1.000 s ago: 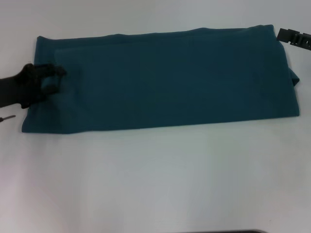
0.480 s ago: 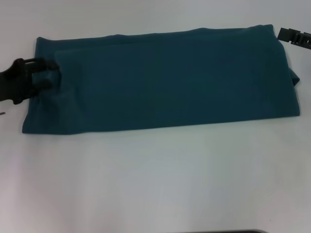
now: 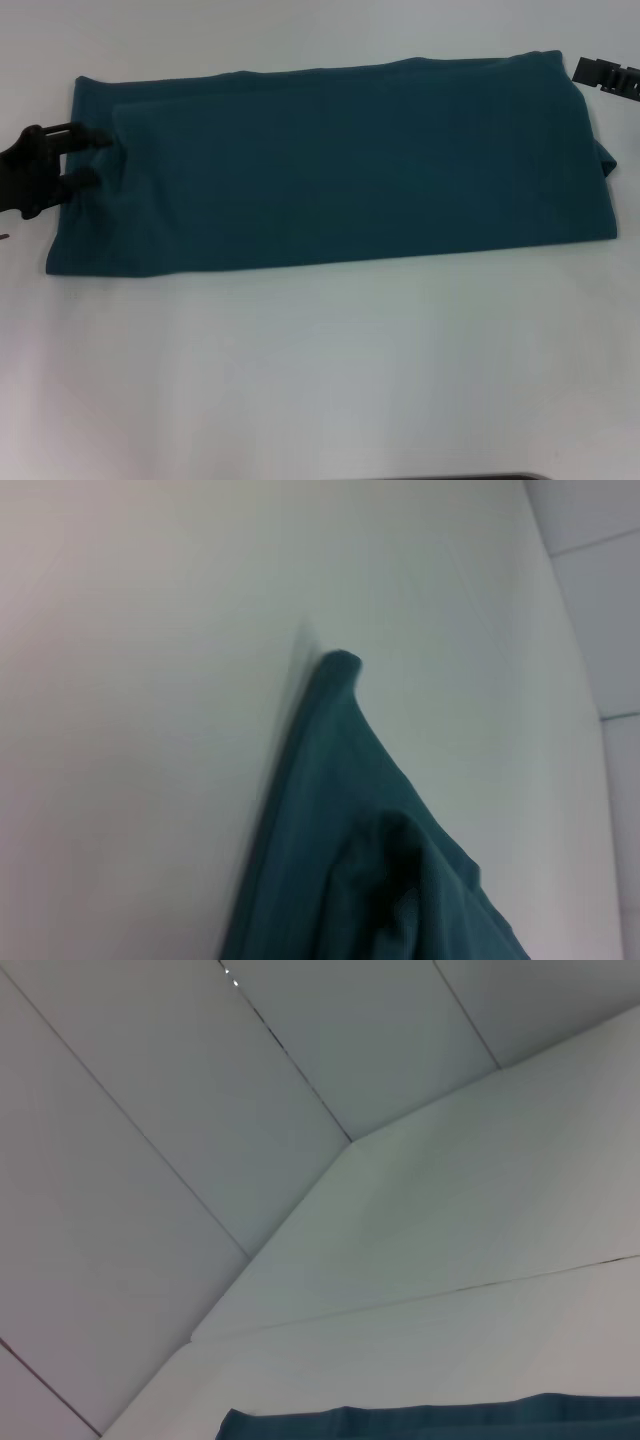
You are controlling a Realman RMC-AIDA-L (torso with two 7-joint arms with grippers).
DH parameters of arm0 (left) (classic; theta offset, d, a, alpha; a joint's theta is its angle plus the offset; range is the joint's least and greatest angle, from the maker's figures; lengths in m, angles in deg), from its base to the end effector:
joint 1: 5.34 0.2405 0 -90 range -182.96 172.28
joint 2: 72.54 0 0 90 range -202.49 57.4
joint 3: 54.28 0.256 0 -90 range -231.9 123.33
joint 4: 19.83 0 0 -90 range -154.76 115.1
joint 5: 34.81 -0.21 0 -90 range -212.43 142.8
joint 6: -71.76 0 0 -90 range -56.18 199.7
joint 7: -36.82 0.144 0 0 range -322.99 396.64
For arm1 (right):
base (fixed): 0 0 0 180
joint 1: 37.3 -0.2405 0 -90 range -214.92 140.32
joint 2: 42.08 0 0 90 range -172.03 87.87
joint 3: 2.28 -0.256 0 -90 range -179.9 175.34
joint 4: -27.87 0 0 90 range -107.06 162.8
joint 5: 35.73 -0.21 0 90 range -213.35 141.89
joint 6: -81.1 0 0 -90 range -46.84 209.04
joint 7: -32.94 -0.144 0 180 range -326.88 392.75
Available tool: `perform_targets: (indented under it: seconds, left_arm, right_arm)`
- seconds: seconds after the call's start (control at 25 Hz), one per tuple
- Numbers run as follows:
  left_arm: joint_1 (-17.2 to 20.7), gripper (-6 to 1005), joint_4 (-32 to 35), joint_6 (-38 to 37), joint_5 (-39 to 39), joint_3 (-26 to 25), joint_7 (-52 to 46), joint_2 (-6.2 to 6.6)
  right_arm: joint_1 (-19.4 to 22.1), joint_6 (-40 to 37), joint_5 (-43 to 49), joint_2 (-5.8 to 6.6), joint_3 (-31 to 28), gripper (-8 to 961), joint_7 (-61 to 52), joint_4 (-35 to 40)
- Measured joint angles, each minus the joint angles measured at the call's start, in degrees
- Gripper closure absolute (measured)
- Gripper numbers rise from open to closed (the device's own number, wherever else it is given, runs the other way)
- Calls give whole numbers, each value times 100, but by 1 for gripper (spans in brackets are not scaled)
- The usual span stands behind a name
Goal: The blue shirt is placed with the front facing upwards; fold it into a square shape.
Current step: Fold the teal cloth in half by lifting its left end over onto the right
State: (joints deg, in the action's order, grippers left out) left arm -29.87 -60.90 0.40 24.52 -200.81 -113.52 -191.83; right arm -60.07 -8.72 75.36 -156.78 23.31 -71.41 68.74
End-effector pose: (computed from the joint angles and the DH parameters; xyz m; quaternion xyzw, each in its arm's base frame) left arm -0.3396 0.3327 0.0262 -0.5550 -0.7621 -0.2874 0.1692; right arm 0.3247 0.3139 0.0809 -0.7973 0.4557 0.3311 0.2168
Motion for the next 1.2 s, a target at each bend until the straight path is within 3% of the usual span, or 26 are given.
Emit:
perform_targets:
  seconds: [0.36,0.64,0.88,1.2]
  left_arm:
    - [-145,400,293,508,-48,231,34,-1]
    - [-143,399,62,176,-29,141,-13,44]
    - [-41,398,-314,-121,-33,10,-143,9]
    - [-197,400,-33,180,-81,78,153,-43]
  right_arm:
    - [4,0,0,-14,-9,336,2,0]
    - [1,0,0,-17,-20,337,3,0]
    - [0,0,0,-9,-20,337,3,0]
    - [-11,9,0,-22,-29,337,2,0]
